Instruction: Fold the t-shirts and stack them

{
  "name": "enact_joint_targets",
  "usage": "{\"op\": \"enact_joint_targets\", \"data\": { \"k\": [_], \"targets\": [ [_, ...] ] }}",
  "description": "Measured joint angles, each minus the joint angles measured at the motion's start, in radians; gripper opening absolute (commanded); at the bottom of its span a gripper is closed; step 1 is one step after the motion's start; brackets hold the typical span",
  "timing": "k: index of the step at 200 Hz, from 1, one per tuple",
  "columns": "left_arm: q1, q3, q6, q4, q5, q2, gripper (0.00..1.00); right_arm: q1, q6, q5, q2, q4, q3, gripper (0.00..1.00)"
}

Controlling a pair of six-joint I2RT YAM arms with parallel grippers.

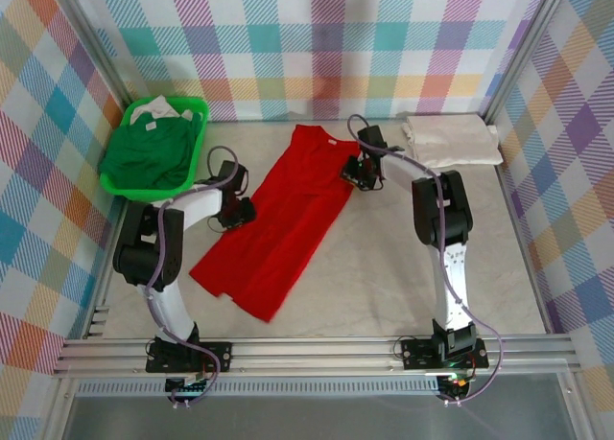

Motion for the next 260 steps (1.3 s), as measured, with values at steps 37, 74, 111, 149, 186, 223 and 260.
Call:
{"op": "enact_joint_targets", "data": {
  "k": [37,74,111,149,186,223,260],
  "targets": [
    [-0.09,-0.021,-0.064,-0.003,0.026,-0.04,0.31,-0.016,-0.012,-0.008,0.126,-0.058,0.224,0.3],
    [-0.095,0.016,-0.078,-0.037,0.0,-0.088,0.32,-0.019,-0.032,-0.008,0.101,-0.101,0.219,0.35],
    [-0.084,0.105,-0.06,-0.044,-0.019,-0.067,0.32,-0.014,-0.062,-0.016,-0.134,-0.114,-0.011,0.37],
    [-0.066,0.251,-0.018,-0.048,-0.039,0.075,0.3,0.051,-0.075,-0.016,-0.426,-0.079,-0.256,0.36],
    [-0.063,0.302,0.005,-0.048,-0.046,0.166,0.29,0.15,-0.062,-0.024,-0.417,-0.037,-0.352,0.33],
    [-0.063,0.239,0.0,-0.006,-0.028,0.17,0.29,0.154,-0.052,-0.023,-0.249,-0.026,-0.308,0.32],
    [-0.064,0.059,-0.053,0.089,0.005,0.067,0.29,0.14,-0.054,0.003,-0.116,-0.05,-0.153,0.32]
  ]
}}
